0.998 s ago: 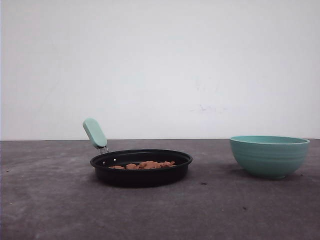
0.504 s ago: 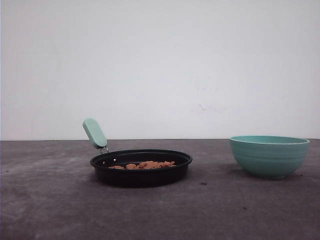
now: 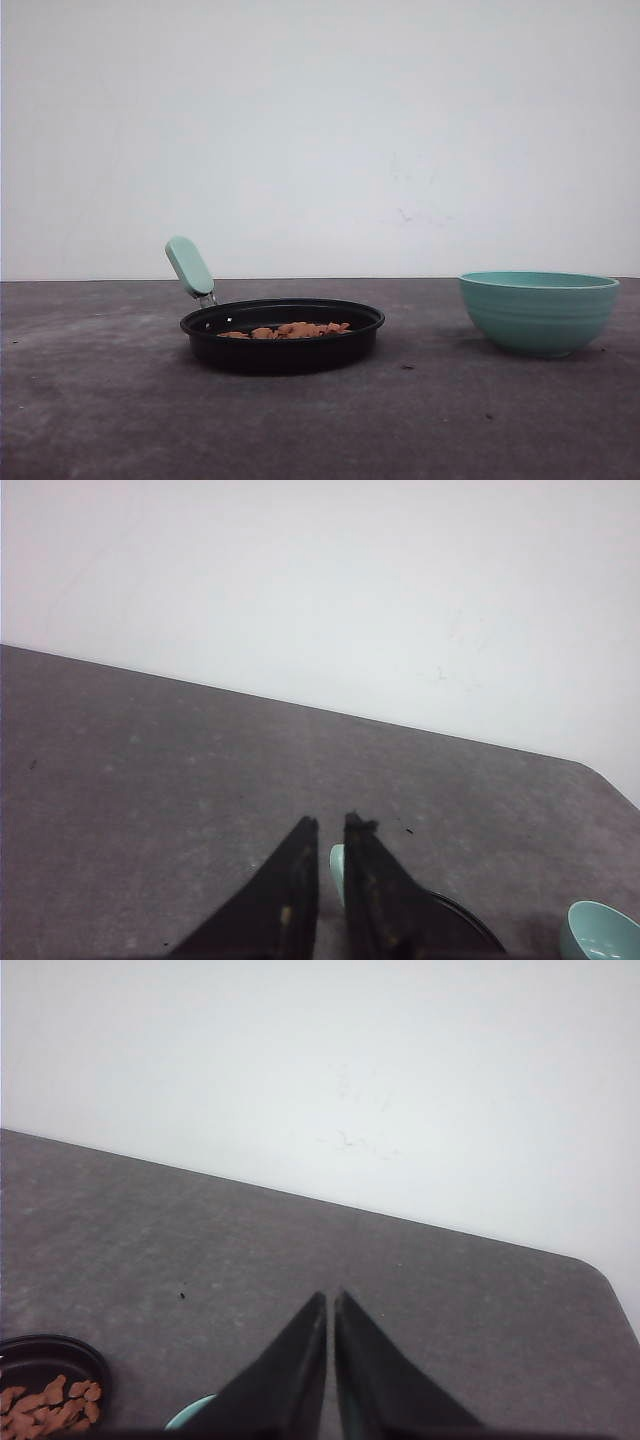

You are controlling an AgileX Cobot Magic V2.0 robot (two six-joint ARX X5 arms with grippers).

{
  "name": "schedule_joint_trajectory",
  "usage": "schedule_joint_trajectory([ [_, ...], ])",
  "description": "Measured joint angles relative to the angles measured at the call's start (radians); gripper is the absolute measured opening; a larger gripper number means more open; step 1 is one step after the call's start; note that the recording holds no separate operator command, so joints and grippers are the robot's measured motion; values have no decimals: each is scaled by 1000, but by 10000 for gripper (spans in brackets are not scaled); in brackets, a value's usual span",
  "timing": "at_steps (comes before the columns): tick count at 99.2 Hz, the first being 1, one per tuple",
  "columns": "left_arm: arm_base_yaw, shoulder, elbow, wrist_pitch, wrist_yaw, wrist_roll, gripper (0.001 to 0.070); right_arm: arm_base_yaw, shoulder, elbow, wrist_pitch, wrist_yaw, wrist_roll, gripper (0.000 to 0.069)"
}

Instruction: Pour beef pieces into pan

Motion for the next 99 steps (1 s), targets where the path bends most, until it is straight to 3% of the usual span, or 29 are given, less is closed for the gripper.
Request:
schedule_joint_trajectory([
  [28, 0, 0, 0, 0, 0, 0, 21, -11, -157, -91, 51, 0, 1, 12],
  [55, 0, 0, 0, 0, 0, 0, 21, -132, -399, -680, 440, -63, 135, 12],
  [63, 0, -1, 0, 1, 0, 0, 21, -171, -450, -809, 436, -93, 159, 12],
  [71, 0, -2, 0, -4, 0, 0, 21, -201, -436, -811, 283, -145, 174, 12],
  [99, 0, -4, 0, 0, 0, 0, 21, -201, -448, -809, 288, -133, 165, 12],
])
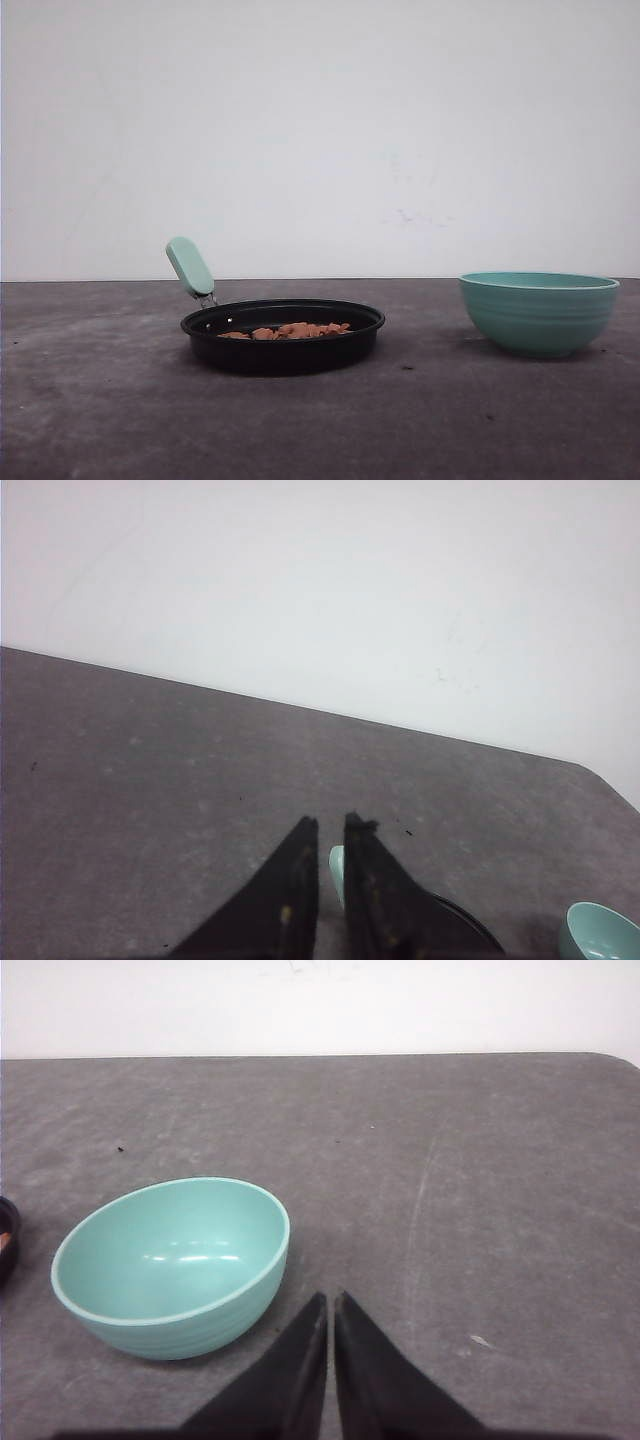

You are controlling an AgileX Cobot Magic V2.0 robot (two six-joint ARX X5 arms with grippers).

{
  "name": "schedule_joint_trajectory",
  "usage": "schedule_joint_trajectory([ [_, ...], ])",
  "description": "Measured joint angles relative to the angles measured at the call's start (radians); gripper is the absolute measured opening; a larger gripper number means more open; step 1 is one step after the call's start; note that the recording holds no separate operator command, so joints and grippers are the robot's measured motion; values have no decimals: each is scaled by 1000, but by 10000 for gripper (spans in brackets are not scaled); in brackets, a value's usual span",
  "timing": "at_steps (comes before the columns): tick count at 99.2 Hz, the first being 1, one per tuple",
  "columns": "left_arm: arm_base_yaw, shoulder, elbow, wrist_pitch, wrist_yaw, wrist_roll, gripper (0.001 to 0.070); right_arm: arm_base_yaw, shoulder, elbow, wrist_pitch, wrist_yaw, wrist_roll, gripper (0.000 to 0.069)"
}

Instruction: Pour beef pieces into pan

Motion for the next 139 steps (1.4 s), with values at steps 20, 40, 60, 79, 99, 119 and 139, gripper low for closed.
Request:
schedule_joint_trajectory([
  [20, 0, 0, 0, 0, 0, 0, 21, 2, 0, 0, 3, -21, 0, 12],
  [40, 0, 0, 0, 0, 0, 0, 21, 2, 0, 0, 3, -21, 0, 12],
  [60, 0, 0, 0, 0, 0, 0, 21, 2, 0, 0, 3, -21, 0, 12],
  [79, 0, -4, 0, 4, -11, 21, 21, 2, 0, 0, 3, -21, 0, 12],
  [99, 76, -108, -74, 47, -26, 218, 21, 2, 0, 0, 3, -21, 0, 12],
  [119, 196, -221, -479, 243, 41, 303, 21, 3, 0, 0, 3, -21, 0, 12],
  [139, 244, -214, -666, 327, 68, 216, 21, 3, 0, 0, 3, -21, 0, 12],
])
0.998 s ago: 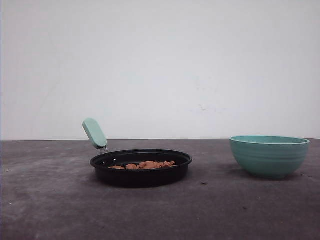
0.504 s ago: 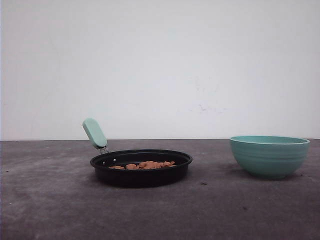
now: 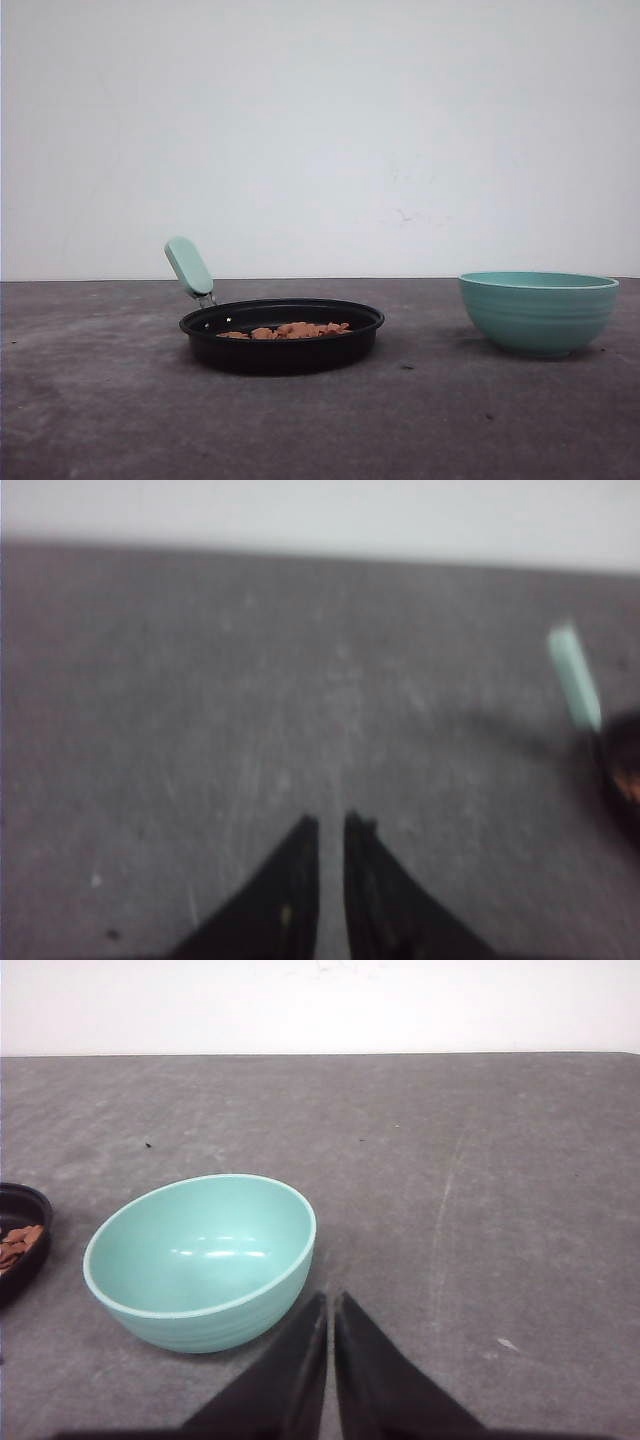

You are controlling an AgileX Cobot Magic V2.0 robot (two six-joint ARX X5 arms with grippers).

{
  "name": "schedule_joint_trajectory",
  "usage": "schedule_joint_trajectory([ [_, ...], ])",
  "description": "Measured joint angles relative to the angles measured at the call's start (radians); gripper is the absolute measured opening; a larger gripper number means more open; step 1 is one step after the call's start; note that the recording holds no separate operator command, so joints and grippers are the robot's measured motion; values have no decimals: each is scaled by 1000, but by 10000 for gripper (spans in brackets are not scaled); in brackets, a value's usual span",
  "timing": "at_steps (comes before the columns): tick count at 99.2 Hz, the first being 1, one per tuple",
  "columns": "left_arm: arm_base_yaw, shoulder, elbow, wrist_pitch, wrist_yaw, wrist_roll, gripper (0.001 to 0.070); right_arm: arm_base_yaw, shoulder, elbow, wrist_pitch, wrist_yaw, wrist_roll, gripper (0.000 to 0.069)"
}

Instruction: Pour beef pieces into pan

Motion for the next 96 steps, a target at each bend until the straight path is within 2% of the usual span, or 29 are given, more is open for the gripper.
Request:
schedule_joint_trajectory([
  [25, 85, -7, -7, 21, -1, 31, 21, 0, 0, 0, 1, 0, 0, 12],
  [96, 84, -6, -7, 22, 3, 32, 21, 0, 0, 0, 1, 0, 0, 12],
])
